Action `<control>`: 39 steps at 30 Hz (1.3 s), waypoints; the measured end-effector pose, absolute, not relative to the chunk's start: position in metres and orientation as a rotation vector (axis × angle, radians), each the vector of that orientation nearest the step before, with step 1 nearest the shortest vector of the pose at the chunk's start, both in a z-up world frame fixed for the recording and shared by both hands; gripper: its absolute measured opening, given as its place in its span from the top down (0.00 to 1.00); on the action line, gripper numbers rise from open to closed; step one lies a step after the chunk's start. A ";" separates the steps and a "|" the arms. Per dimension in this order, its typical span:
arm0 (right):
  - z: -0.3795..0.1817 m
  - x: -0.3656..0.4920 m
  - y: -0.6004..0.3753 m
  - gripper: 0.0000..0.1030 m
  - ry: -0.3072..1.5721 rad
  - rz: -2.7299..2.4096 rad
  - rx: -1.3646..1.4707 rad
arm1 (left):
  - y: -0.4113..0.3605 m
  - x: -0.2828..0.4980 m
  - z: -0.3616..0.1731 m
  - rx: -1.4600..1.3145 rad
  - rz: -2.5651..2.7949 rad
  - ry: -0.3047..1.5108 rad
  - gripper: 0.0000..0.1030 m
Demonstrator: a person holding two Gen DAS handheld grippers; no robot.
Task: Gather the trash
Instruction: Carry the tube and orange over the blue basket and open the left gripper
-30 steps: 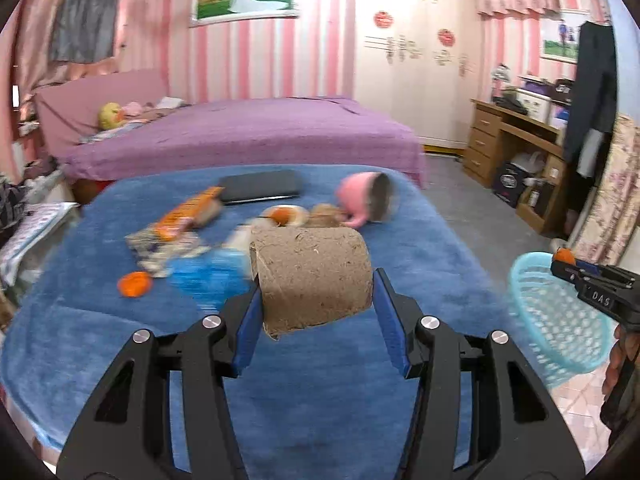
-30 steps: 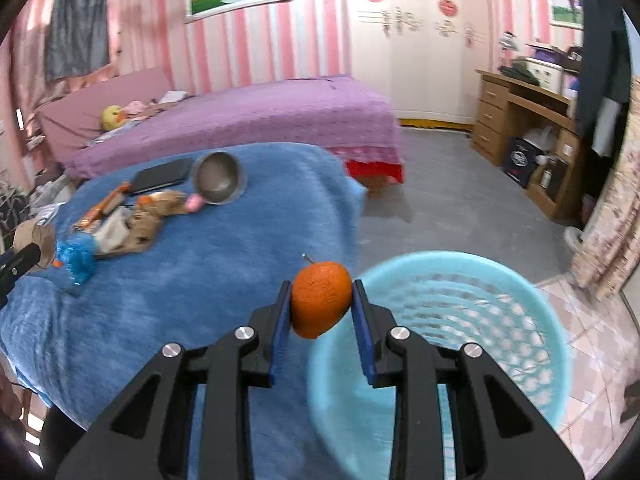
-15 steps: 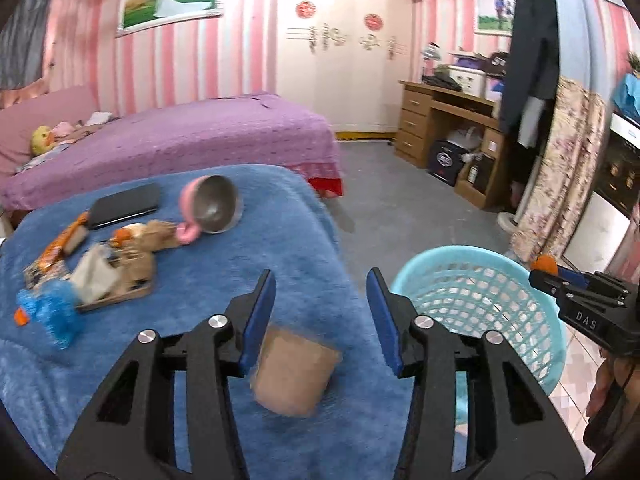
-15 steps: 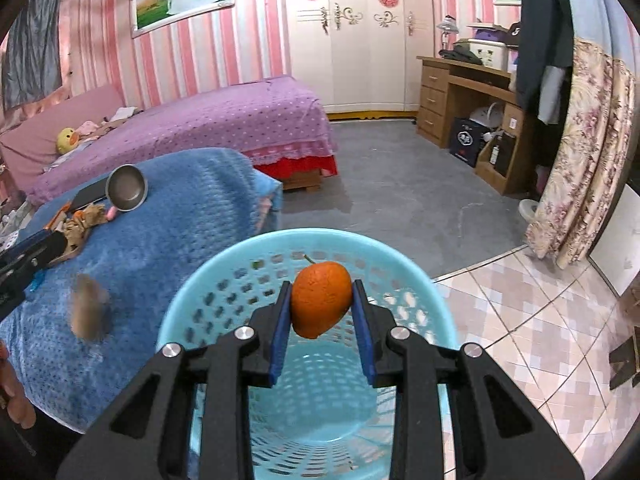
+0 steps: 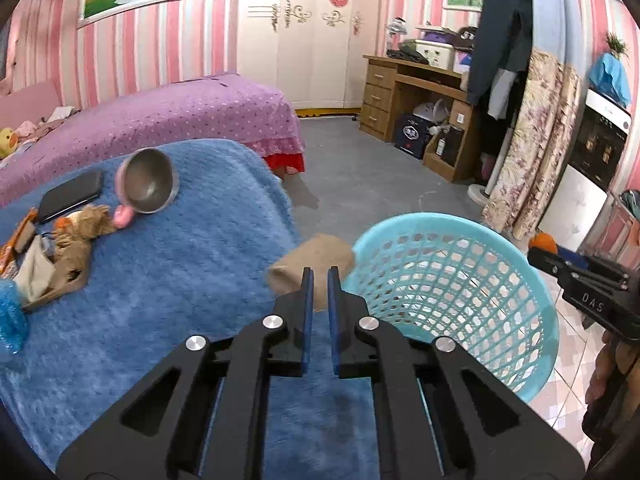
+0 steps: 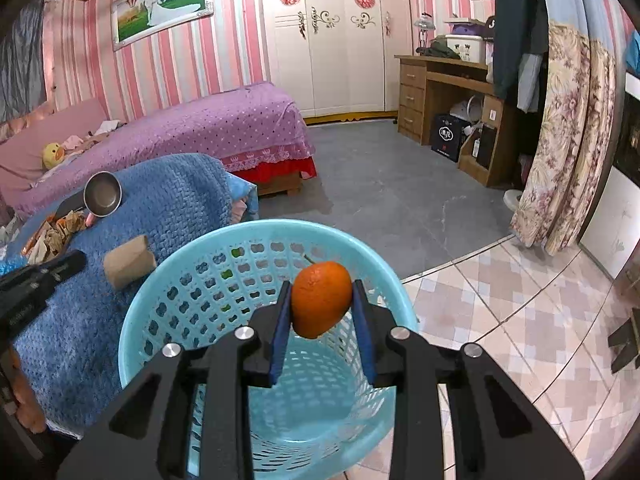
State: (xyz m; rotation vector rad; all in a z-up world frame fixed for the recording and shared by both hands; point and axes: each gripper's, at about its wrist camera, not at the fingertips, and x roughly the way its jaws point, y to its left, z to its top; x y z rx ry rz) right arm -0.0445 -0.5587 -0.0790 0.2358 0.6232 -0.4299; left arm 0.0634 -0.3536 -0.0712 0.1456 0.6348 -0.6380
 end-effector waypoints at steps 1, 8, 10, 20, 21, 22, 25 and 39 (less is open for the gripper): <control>-0.081 -0.045 -0.558 0.71 0.620 -0.428 0.241 | -0.343 0.066 -0.069 0.142 -0.620 0.624 0.95; -0.092 -0.047 -0.556 0.71 0.612 -0.418 0.287 | -0.294 0.099 -0.067 0.111 -0.511 0.659 0.95; -0.092 -0.046 -0.554 0.71 0.612 -0.410 0.289 | -0.295 0.103 -0.070 0.107 -0.520 0.676 0.94; -0.091 -0.046 -0.554 0.71 0.623 -0.422 0.281 | -0.343 0.109 -0.083 0.172 -0.619 0.725 0.16; -0.090 -0.045 -0.555 0.71 0.624 -0.423 0.279 | -0.350 0.114 -0.083 0.175 -0.632 0.729 0.15; -0.091 -0.045 -0.555 0.71 0.627 -0.425 0.278 | -0.354 0.117 -0.085 0.179 -0.640 0.734 0.15; -0.091 -0.045 -0.555 0.71 0.631 -0.431 0.276 | -0.372 0.128 -0.091 0.192 -0.680 0.768 0.15; -0.099 -0.041 -0.560 0.71 0.647 -0.439 0.286 | -0.391 0.136 -0.125 0.255 -0.767 0.824 0.57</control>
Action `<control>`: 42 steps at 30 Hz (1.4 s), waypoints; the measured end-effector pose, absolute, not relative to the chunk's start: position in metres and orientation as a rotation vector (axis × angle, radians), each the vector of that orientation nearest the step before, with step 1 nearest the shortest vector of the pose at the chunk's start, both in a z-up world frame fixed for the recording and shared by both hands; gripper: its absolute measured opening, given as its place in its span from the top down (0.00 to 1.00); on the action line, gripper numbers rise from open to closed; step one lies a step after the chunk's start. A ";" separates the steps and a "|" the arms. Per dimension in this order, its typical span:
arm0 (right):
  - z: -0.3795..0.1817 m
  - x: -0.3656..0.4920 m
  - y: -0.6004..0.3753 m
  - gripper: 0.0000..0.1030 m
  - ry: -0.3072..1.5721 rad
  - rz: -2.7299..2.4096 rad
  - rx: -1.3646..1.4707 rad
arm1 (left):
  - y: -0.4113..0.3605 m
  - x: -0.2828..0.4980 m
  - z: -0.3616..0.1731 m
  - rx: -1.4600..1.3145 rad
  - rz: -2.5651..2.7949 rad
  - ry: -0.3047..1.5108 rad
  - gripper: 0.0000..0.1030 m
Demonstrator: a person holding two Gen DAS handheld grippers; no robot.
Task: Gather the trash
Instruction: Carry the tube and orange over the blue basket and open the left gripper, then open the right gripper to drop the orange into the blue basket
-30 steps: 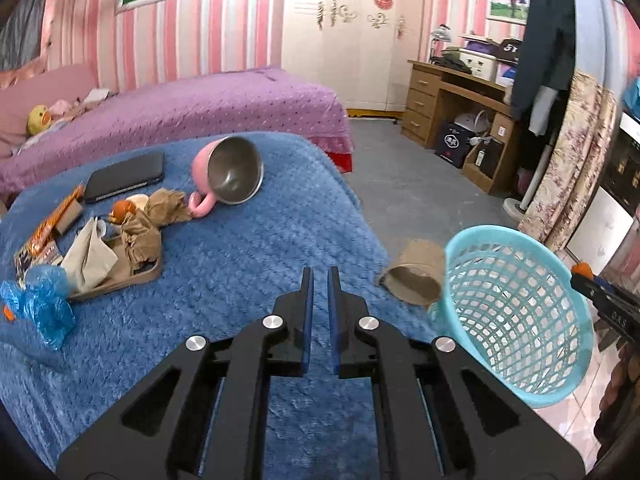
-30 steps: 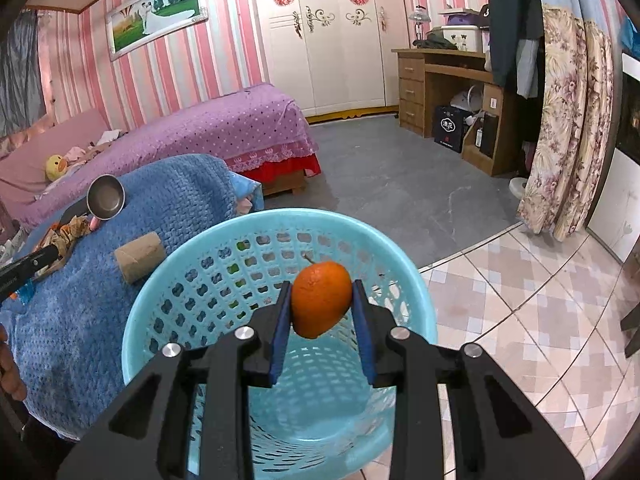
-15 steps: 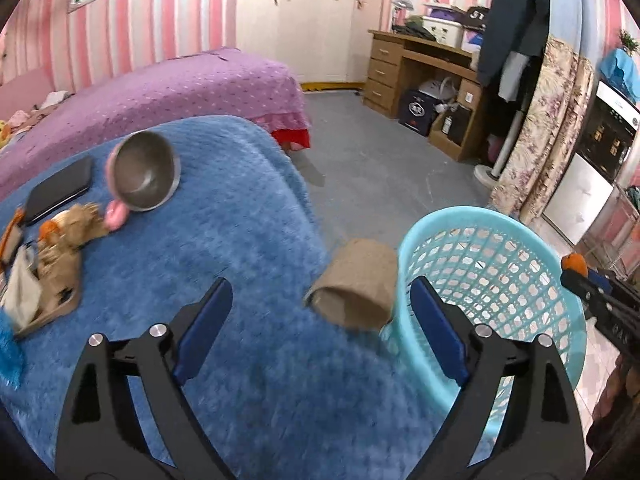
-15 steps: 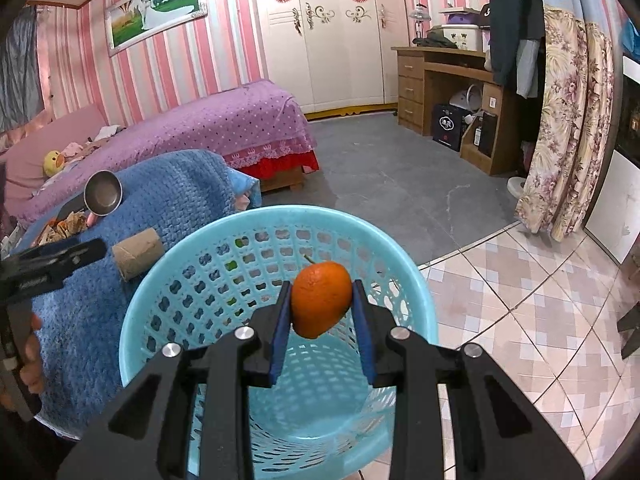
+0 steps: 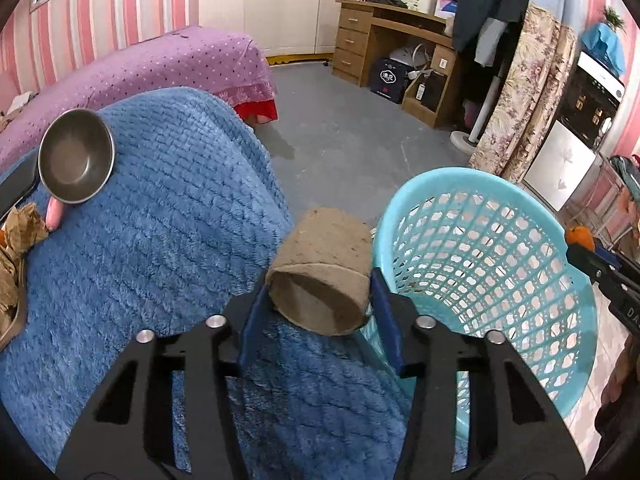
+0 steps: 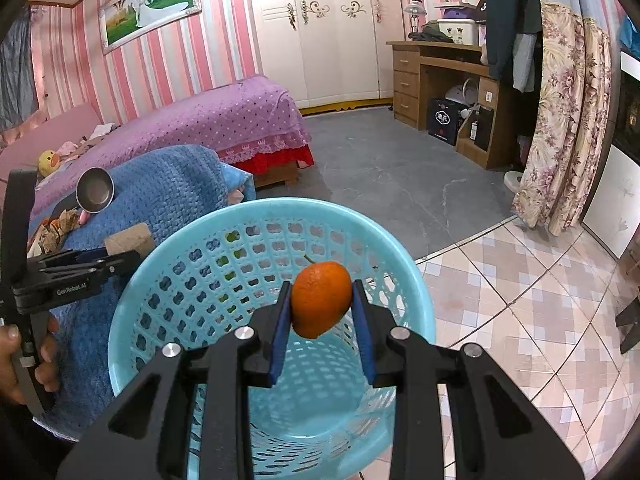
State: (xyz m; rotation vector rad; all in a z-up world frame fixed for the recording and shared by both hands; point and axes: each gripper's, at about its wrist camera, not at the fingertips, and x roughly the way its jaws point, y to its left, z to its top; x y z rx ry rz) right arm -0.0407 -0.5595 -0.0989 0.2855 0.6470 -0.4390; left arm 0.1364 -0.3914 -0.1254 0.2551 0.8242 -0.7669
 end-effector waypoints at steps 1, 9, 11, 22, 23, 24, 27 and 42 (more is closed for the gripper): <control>-0.099 -0.041 -0.560 0.71 0.647 -0.438 0.285 | -0.392 0.135 -0.125 0.258 -0.769 0.818 0.59; -0.098 -0.043 -0.561 0.71 0.640 -0.442 0.284 | -0.388 0.110 -0.093 0.250 -0.751 0.726 0.62; -0.095 -0.043 -0.562 0.71 0.632 -0.450 0.276 | -0.393 0.100 -0.082 0.242 -0.750 0.705 0.62; -0.085 -0.048 -0.571 0.71 0.620 -0.476 0.233 | -0.440 0.059 -0.086 0.281 -0.752 0.702 0.54; -0.085 -0.048 -0.571 0.71 0.619 -0.476 0.233 | -0.442 0.060 -0.087 0.286 -0.744 0.705 0.50; -0.085 -0.048 -0.570 0.71 0.618 -0.474 0.235 | -0.442 0.059 -0.088 0.288 -0.733 0.703 0.48; -0.085 -0.046 -0.570 0.71 0.619 -0.472 0.232 | -0.437 0.061 -0.087 0.318 -0.690 0.685 0.35; -0.092 -0.029 -0.555 0.62 0.621 -0.442 0.232 | -0.390 0.069 -0.063 0.311 -0.544 0.588 0.08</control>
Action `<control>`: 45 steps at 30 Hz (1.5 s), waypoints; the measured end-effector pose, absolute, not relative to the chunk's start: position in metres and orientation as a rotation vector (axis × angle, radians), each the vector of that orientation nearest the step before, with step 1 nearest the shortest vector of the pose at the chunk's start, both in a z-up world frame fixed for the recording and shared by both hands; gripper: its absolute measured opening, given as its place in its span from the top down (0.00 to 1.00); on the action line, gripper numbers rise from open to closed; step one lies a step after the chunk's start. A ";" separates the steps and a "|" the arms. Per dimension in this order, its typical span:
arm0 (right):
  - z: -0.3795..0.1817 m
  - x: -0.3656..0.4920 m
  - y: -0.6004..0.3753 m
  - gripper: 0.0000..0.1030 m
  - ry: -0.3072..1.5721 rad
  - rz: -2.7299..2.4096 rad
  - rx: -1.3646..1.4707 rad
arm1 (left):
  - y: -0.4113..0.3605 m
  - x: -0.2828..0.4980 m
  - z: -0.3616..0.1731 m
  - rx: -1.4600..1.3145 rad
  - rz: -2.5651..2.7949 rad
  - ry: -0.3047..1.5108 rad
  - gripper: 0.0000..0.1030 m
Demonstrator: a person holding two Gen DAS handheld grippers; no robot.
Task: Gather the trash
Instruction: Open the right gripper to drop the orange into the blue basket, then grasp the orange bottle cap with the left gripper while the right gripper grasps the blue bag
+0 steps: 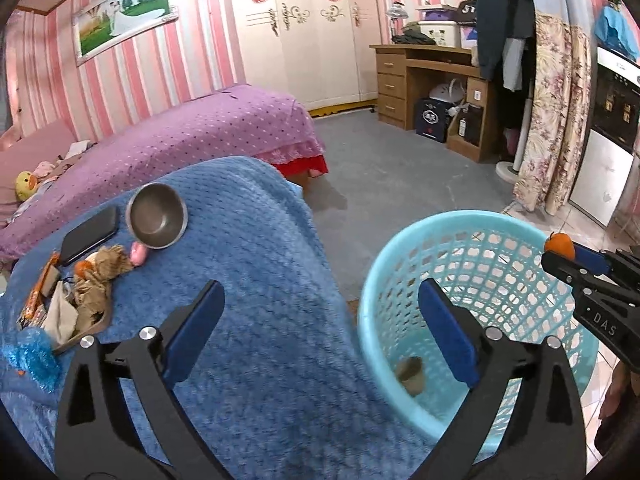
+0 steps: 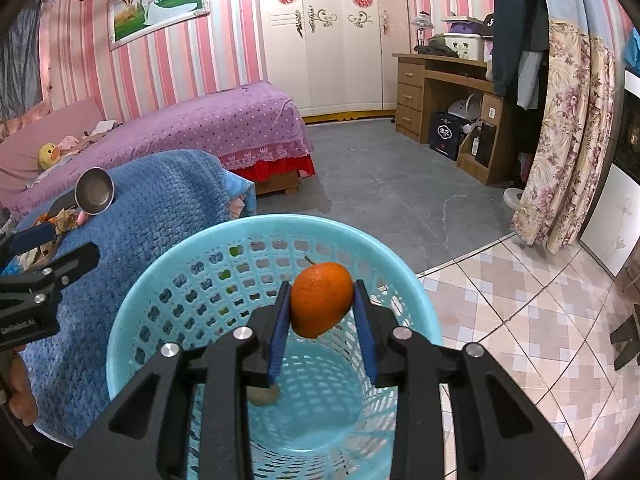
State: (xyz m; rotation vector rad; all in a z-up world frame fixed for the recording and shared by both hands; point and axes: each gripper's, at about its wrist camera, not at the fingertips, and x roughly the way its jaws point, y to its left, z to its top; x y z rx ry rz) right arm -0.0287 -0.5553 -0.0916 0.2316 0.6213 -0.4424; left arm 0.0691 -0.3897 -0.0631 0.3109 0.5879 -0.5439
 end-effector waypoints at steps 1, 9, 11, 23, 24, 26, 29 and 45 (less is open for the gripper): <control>-0.090 -0.028 -0.554 0.57 0.619 -0.450 0.226 | -0.387 0.070 -0.063 0.308 -0.540 0.586 0.08; -0.079 -0.028 -0.544 0.21 0.593 -0.455 0.224 | -0.350 0.078 -0.057 0.274 -0.495 0.588 0.06; -0.075 -0.029 -0.536 0.17 0.580 -0.460 0.223 | -0.340 0.079 -0.055 0.262 -0.481 0.587 0.05; -0.056 -0.001 -0.461 0.06 0.528 -0.364 0.194 | -0.217 0.094 -0.046 0.185 -0.333 0.597 0.05; -0.055 0.006 -0.450 0.06 0.529 -0.347 0.188 | -0.208 0.096 -0.045 0.182 -0.318 0.597 0.05; -0.055 0.016 -0.435 0.06 0.533 -0.329 0.175 | -0.180 0.101 -0.046 0.168 -0.280 0.602 0.05; -0.056 0.029 -0.412 0.06 0.543 -0.298 0.154 | -0.135 0.111 -0.050 0.137 -0.222 0.625 0.05; -0.079 0.089 -0.285 0.06 0.596 -0.136 0.057 | 0.028 0.178 -0.095 0.073 -0.048 0.719 0.05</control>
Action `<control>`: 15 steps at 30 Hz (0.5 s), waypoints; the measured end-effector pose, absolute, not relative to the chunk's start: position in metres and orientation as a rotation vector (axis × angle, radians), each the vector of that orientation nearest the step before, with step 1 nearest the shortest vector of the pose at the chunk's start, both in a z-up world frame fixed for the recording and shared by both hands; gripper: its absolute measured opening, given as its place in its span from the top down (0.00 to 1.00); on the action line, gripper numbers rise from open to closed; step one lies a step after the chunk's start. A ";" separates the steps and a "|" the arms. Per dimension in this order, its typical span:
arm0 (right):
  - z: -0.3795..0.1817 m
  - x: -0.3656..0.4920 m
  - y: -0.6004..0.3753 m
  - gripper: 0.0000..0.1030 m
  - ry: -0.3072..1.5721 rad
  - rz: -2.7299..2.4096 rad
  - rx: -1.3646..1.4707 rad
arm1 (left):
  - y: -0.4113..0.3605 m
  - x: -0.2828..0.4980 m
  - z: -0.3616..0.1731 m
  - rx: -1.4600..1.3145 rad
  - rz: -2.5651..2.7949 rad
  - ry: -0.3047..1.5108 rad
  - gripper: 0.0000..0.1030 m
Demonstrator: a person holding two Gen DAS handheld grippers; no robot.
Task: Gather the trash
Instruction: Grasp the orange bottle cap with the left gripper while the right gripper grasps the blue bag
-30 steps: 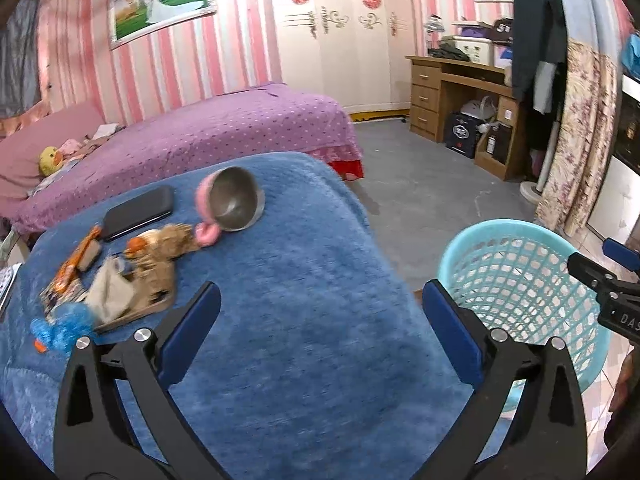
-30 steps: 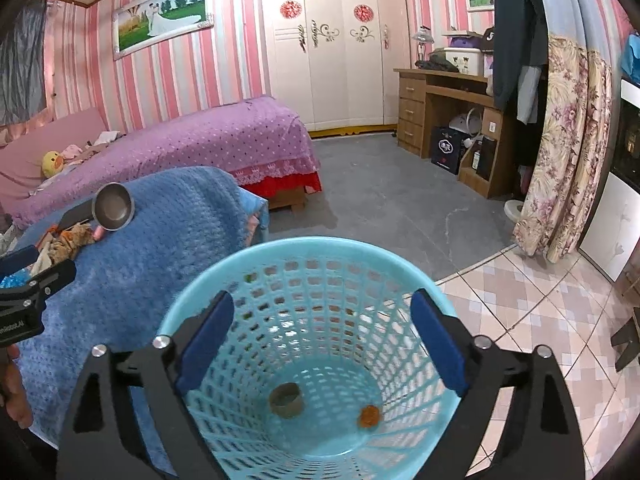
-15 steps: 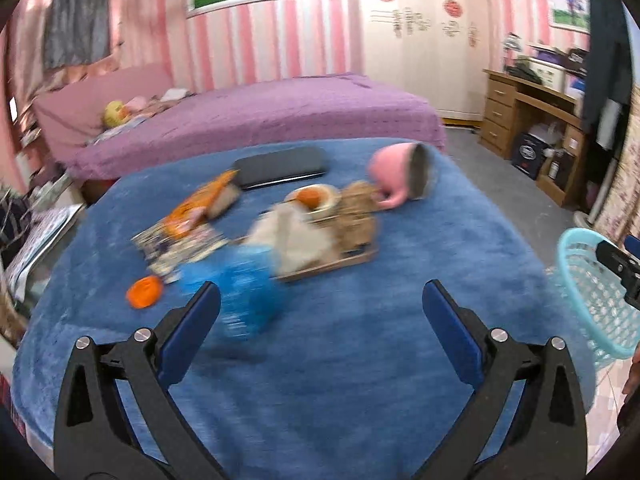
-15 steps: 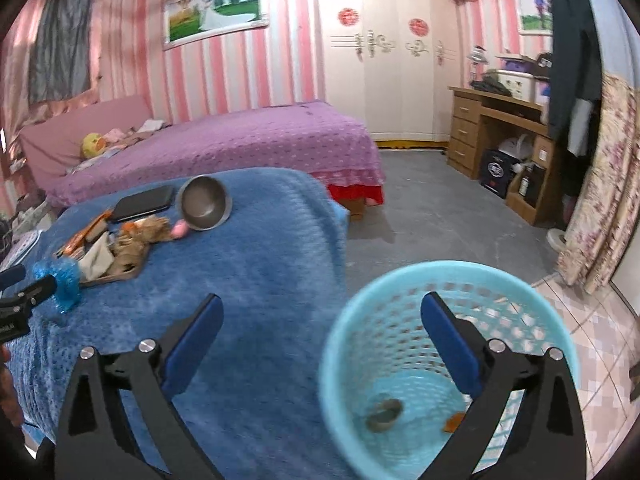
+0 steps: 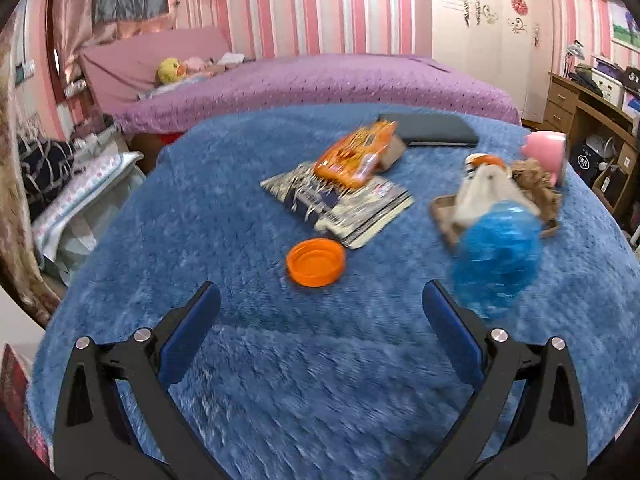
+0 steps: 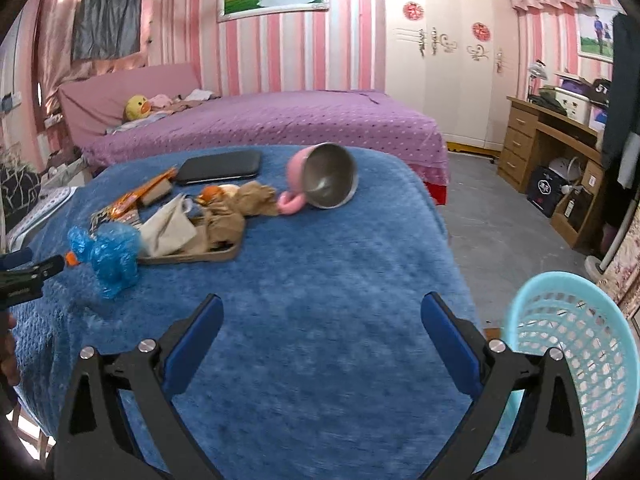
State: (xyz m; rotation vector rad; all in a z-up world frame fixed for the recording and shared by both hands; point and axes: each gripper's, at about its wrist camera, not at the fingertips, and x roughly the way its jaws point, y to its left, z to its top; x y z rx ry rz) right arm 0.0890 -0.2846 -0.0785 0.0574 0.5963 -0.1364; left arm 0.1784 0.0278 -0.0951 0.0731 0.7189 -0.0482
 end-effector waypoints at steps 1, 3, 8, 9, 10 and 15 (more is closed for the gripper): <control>-0.080 0.091 -0.280 0.06 0.598 -0.132 0.054 | 0.033 0.186 -0.099 0.063 -0.053 0.732 0.05; -0.081 0.097 -0.274 0.06 0.609 -0.125 0.046 | 0.036 0.199 -0.103 0.050 -0.066 0.750 0.05; -0.086 0.110 -0.261 0.06 0.632 -0.113 0.041 | 0.037 0.224 -0.109 0.013 -0.119 0.785 0.14; -0.086 0.112 -0.258 0.06 0.636 -0.112 0.043 | 0.034 0.230 -0.111 0.024 -0.132 0.797 0.17; -0.087 0.114 -0.255 0.06 0.642 -0.107 0.047 | 0.032 0.234 -0.115 0.029 -0.142 0.817 0.24; -0.091 0.120 -0.243 0.06 0.662 -0.091 0.047 | 0.028 0.239 -0.123 0.039 -0.155 0.855 0.53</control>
